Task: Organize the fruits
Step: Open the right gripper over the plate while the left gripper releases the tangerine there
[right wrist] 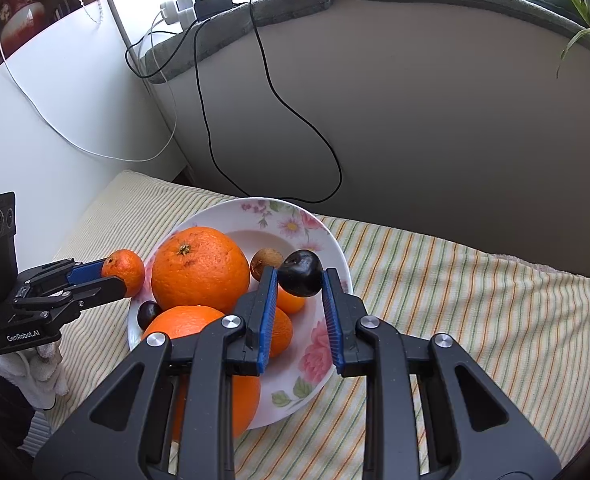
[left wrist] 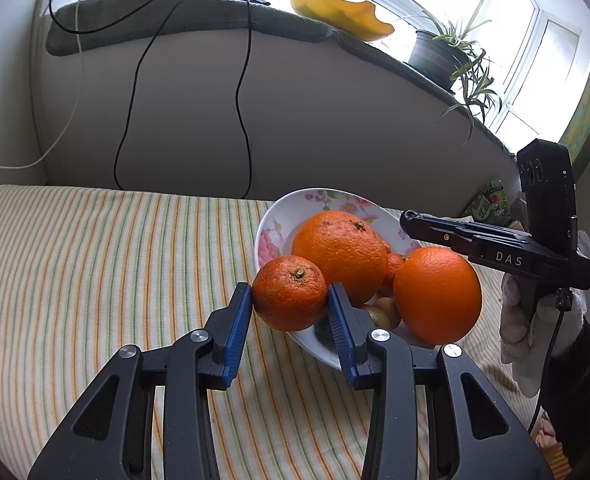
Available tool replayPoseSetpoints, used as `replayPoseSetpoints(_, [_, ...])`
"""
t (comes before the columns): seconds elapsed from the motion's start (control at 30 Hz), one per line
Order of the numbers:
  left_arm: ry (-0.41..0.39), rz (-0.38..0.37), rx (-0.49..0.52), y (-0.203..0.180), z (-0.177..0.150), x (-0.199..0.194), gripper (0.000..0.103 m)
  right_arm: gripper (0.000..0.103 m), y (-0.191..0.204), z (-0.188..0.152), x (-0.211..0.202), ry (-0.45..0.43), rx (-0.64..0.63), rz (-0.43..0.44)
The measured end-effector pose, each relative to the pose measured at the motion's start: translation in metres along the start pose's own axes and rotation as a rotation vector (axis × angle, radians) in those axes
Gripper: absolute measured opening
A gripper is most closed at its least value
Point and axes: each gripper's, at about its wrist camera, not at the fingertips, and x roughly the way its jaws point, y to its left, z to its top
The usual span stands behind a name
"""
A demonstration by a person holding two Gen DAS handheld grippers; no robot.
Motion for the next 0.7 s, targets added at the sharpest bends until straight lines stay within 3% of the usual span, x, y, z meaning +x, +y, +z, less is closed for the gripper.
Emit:
replayPoseSetpoints(0.5, [-0.009,0.004,0.016,-0.0073,0.0007,-0.0031,0.040,0.025,0.0009,0.0011,-0.0003,-0.002,-0.008,0.007])
replayPoseSetpoints(0.57, [-0.018,0.003,0.018,-0.0076,0.0018,-0.0055,0.044,0.037,0.0007,0.0013,-0.0007,-0.004,-0.006,0.004])
replayPoseSetpoints(0.6, [-0.023,0.005,0.019,-0.0081,0.0021,-0.0069,0.044,0.049,0.0004,0.0012,-0.0015,-0.008,-0.004,0.002])
replayPoseSetpoints(0.7, [-0.030,0.009,0.020,-0.0083,0.0029,-0.0094,0.045,0.052,-0.0003,0.0015,-0.0047,-0.020,0.001,0.004])
